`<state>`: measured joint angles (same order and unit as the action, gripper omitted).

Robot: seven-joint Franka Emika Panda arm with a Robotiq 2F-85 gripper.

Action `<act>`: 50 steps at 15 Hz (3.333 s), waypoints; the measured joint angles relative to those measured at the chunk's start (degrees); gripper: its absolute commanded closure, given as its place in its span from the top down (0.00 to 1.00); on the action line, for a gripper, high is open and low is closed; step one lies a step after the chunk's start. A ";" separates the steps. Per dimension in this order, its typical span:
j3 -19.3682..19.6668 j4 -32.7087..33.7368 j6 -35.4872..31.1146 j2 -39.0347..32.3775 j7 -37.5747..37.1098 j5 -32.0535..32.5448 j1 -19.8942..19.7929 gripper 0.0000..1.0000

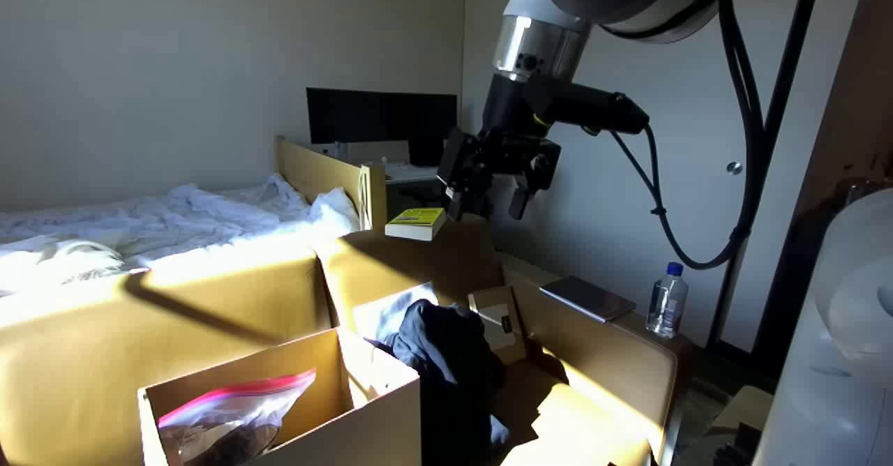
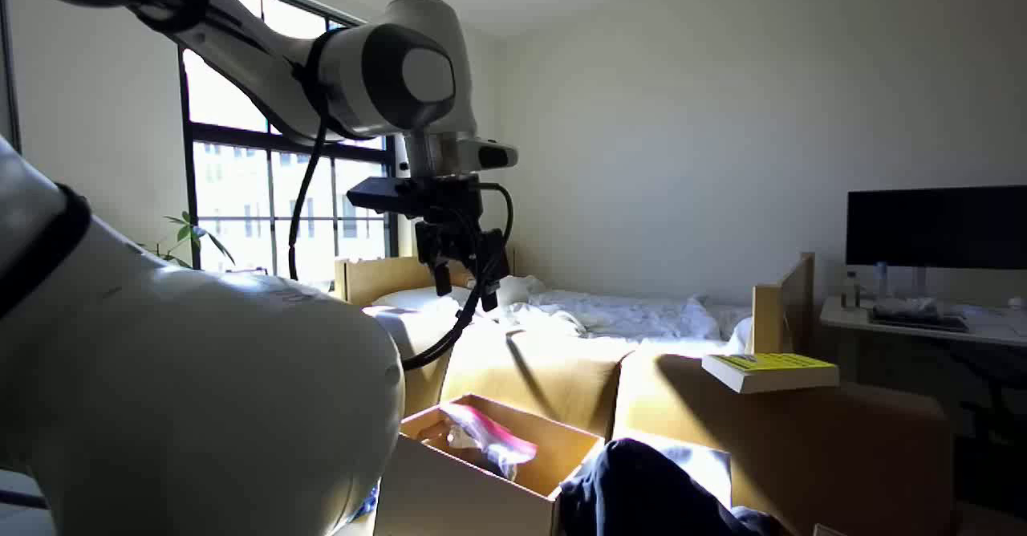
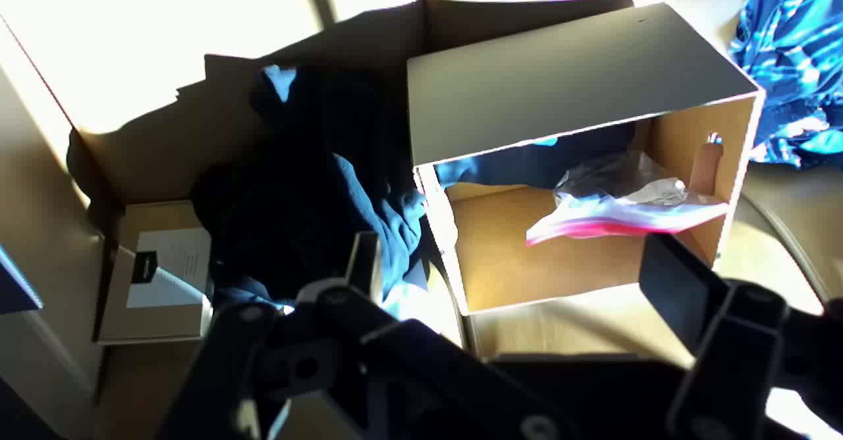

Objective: Pick up the cloth from the sofa and put it in the box

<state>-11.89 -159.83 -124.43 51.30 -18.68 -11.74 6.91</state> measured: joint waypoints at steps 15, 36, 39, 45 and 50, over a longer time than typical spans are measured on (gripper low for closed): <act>-0.84 4.59 -12.00 -14.97 -1.99 0.05 -2.22 1.00; 3.65 26.95 -26.07 -50.18 -15.57 5.55 -10.43 1.00; 6.56 38.24 -20.58 -60.70 -13.92 5.02 -9.96 1.00; 12.01 59.88 1.70 -80.94 -13.88 5.66 -8.00 1.00; 13.45 65.56 6.16 -86.42 -13.88 5.56 -7.47 1.00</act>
<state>1.56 -94.27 -118.27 -35.12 -32.57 -6.18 -0.56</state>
